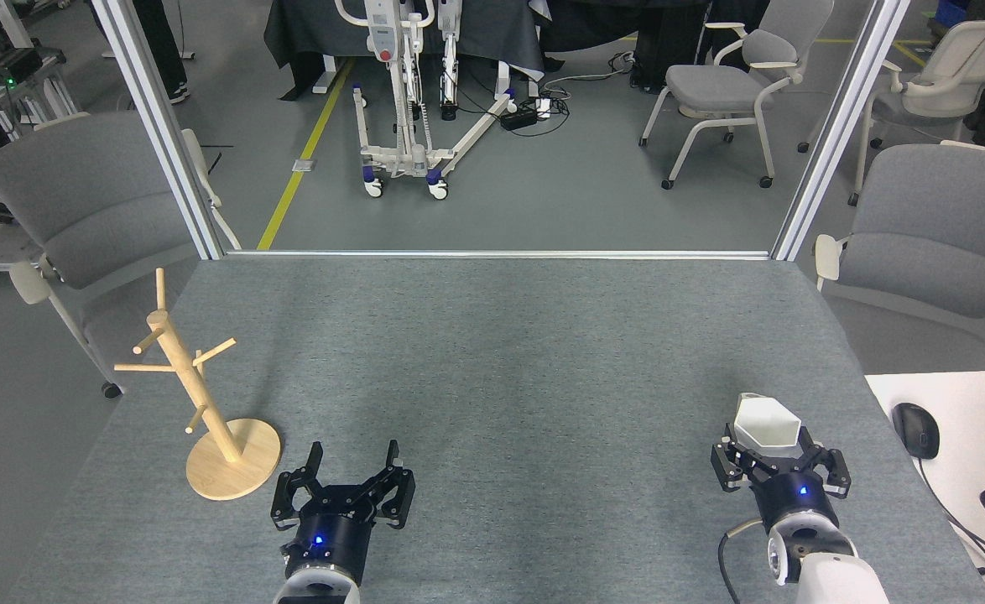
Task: Hang cup on storage rack
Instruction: 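Lift the white cup with the right gripper, then carry the cup toward the left gripper at table center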
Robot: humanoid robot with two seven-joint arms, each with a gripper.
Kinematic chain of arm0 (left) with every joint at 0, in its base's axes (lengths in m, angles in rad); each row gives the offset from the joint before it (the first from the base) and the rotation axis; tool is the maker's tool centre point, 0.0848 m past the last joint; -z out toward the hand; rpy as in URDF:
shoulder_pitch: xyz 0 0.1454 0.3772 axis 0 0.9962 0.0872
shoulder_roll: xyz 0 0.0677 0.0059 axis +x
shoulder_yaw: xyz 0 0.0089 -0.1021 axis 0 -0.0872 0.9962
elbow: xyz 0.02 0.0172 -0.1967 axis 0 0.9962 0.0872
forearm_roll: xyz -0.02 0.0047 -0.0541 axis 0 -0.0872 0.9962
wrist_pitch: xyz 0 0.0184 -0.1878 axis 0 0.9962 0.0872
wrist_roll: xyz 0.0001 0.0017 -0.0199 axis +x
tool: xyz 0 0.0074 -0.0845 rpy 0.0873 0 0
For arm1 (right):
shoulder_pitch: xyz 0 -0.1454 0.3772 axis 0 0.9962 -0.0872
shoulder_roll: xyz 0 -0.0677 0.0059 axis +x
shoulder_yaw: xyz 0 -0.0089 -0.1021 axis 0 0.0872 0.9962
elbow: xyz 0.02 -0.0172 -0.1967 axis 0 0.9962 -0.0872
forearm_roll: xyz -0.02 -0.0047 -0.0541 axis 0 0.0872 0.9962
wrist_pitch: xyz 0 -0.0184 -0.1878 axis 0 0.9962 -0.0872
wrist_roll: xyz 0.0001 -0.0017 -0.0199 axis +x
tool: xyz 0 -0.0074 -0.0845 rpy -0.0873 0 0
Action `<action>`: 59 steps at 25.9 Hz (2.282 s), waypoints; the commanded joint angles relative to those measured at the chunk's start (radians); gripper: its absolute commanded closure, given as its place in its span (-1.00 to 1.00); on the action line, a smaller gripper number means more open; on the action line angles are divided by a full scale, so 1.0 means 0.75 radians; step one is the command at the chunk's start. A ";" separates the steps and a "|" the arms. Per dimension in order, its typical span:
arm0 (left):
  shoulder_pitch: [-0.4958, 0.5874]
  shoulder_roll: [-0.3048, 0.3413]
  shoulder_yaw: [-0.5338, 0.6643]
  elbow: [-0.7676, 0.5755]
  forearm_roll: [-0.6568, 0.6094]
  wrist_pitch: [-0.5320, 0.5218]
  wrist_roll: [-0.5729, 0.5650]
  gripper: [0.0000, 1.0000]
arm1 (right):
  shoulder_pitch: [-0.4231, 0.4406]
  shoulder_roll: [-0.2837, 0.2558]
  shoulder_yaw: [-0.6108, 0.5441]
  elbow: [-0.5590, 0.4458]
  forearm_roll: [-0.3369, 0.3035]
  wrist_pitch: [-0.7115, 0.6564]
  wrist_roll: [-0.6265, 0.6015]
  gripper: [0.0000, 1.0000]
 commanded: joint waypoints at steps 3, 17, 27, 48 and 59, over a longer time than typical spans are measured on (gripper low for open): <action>-0.001 -0.003 0.000 0.006 0.000 0.002 0.000 -0.99 | -0.045 0.000 0.012 0.055 0.000 0.002 0.001 -0.98; -0.003 0.002 0.000 0.016 0.000 0.004 0.000 -0.99 | -0.150 -0.019 0.010 0.198 -0.027 0.000 0.001 -0.98; -0.001 0.002 0.000 0.016 0.000 0.004 0.000 -0.99 | -0.148 -0.017 0.010 0.210 -0.031 0.000 0.003 -0.97; 0.011 -0.007 -0.002 -0.006 0.000 -0.096 0.023 -0.99 | -0.150 -0.017 0.006 0.208 -0.063 -0.017 0.003 0.71; 0.011 0.002 -0.098 -0.012 -0.006 -0.190 0.025 -0.99 | -0.139 -0.041 -0.078 -0.174 -0.378 0.002 0.300 0.83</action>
